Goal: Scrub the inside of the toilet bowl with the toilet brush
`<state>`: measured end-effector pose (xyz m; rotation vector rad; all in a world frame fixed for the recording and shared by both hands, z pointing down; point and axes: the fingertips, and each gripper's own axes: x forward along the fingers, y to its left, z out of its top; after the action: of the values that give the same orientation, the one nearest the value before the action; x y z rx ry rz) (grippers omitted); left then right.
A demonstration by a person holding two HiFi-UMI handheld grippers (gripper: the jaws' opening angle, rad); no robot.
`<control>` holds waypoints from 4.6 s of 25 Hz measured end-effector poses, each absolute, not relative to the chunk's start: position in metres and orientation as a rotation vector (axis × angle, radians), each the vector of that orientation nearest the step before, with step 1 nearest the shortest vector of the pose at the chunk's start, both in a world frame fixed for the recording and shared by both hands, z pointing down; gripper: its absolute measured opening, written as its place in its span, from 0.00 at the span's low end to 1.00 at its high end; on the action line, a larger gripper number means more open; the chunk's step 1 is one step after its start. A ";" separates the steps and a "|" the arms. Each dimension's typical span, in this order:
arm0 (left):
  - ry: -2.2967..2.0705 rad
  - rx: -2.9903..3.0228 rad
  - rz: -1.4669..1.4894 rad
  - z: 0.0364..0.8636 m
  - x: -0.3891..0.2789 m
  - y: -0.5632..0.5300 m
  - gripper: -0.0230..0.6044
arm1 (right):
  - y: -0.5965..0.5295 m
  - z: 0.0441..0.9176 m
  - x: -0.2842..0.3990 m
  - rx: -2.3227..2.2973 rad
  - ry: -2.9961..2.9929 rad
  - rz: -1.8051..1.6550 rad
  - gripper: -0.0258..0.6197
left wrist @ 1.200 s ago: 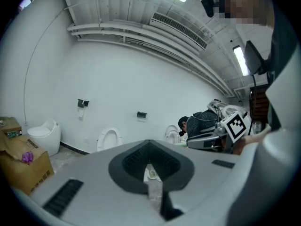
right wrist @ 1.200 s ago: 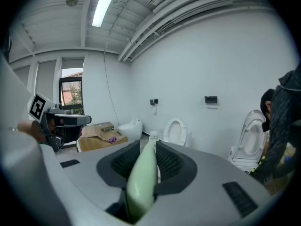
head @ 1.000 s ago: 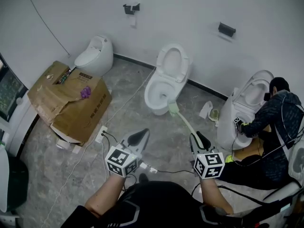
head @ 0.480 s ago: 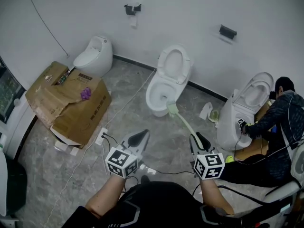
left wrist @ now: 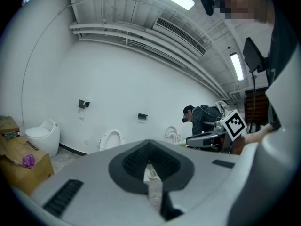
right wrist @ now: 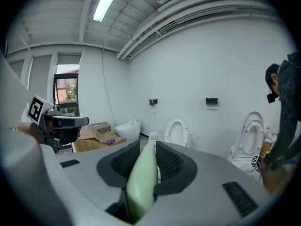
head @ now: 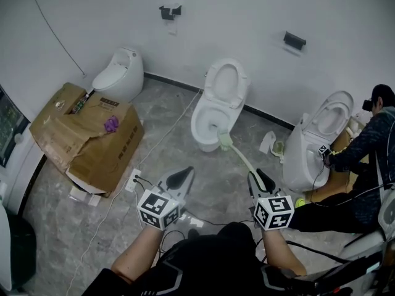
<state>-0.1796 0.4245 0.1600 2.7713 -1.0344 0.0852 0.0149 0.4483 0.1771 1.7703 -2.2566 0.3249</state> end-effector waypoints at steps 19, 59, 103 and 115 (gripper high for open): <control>-1.104 2.755 0.095 0.160 -0.191 0.372 0.05 | 0.365 0.178 -0.001 1.687 -2.336 0.325 0.21; -1.198 2.759 0.256 0.154 -0.051 0.153 0.05 | 0.141 0.182 0.126 1.580 -2.448 0.385 0.21; -1.056 2.707 0.270 0.194 -0.089 -0.004 0.05 | -0.009 0.226 0.093 1.619 -2.334 0.471 0.21; -0.966 2.694 0.310 0.243 -0.108 -0.043 0.05 | -0.040 0.268 0.071 1.606 -2.291 0.479 0.21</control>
<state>-0.1075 -0.0427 0.2430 2.6938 -0.9660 0.3096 0.0708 -0.0403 0.2682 1.6063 -2.2906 0.4787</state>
